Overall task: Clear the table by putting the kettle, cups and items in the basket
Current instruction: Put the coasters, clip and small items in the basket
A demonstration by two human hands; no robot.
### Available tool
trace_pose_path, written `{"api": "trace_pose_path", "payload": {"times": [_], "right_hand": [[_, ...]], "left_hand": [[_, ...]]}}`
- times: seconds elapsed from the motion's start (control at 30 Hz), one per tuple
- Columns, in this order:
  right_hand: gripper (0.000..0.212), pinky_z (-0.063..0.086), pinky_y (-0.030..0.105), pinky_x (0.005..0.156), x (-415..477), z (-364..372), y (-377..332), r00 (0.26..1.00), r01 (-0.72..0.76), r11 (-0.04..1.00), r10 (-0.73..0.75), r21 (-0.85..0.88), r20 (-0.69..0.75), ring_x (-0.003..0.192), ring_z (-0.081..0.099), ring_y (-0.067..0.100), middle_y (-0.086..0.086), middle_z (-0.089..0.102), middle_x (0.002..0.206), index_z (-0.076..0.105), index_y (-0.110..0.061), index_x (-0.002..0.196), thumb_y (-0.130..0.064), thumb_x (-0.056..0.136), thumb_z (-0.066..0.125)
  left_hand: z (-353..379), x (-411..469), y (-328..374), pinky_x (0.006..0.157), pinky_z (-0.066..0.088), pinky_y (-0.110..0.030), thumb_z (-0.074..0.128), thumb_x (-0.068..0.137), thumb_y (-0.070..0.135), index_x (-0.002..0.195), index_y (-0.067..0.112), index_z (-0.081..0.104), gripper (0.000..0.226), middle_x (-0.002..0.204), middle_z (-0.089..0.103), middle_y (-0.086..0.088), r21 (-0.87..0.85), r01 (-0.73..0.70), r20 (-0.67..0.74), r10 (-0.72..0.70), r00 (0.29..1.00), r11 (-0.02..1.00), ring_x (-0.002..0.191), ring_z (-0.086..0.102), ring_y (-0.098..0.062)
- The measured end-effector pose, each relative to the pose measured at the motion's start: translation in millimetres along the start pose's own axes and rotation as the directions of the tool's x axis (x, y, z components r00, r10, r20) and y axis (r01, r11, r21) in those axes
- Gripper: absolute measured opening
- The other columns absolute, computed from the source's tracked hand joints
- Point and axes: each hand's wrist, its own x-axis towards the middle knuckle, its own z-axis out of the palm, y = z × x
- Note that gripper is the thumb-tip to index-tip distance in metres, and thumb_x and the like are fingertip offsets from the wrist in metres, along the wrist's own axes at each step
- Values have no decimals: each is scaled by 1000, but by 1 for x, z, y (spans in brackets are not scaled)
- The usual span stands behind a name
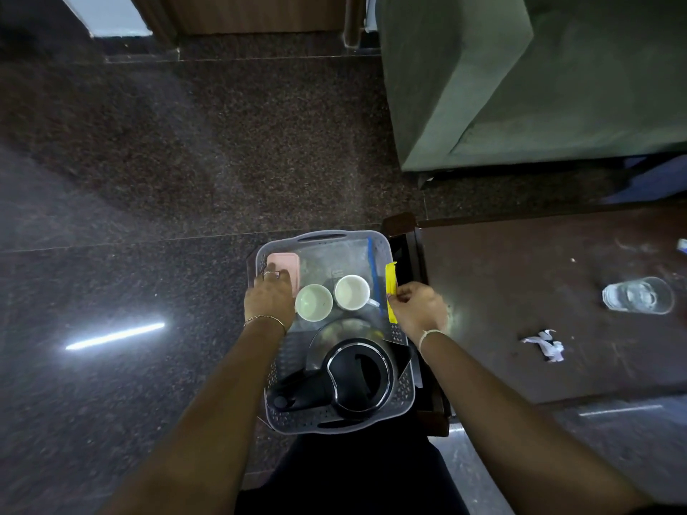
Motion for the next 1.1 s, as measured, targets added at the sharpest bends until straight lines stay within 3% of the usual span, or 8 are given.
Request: {"api": "trace_pose_path", "payload": {"times": [0.17, 0.47, 0.67, 0.93, 1.1], "right_hand": [[20, 50, 29, 71, -1, 5, -3, 997, 79, 975, -79, -206, 7, 89, 68, 28, 1, 73, 93, 69, -21, 89, -37, 78, 70], [12, 52, 31, 76, 0, 5, 0, 995, 98, 990, -97, -102, 10, 92, 67, 30, 4, 73, 94, 69, -20, 87, -30, 79, 68], [11, 55, 33, 74, -8, -15, 8, 993, 112, 994, -112, -5, -49, 88, 67, 30, 4, 73, 92, 70, -19, 87, -25, 81, 62], [7, 54, 30, 68, -6, -78, 35, 984, 144, 986, -133, 89, -118, 82, 68, 24, -1, 72, 87, 67, -25, 84, -32, 85, 64], [8, 40, 24, 64, -4, -124, 88, 982, 109, 991, -96, 78, -163, 85, 68, 26, -1, 72, 87, 66, -24, 81, -32, 83, 64]], "left_hand": [[2, -4, 1, 98, 46, -46, 48, 92, 17, 137, 8, 43, 46, 149, 35, -13, -53, 3, -19, -4, 1000, 999, 124, 48, -35], [1, -10, 8, 102, 43, -47, 47, 91, 13, 137, 6, 43, 47, 145, 41, -16, -177, 24, -40, -31, 999, 984, 126, 46, -37], [-23, -16, 30, 101, 42, -46, 51, 89, 14, 133, 7, 48, 44, 132, 51, -21, -330, -20, -150, -32, 988, 944, 122, 49, -38], [-84, -24, 120, 100, 42, -45, 53, 90, 17, 130, 6, 50, 41, 127, 58, -20, -399, -188, -243, 94, 966, 897, 120, 51, -37], [-82, -41, 210, 100, 46, -39, 55, 89, 18, 129, 12, 52, 41, 123, 64, -9, -514, -251, -228, 152, 962, 820, 117, 56, -27]]}}
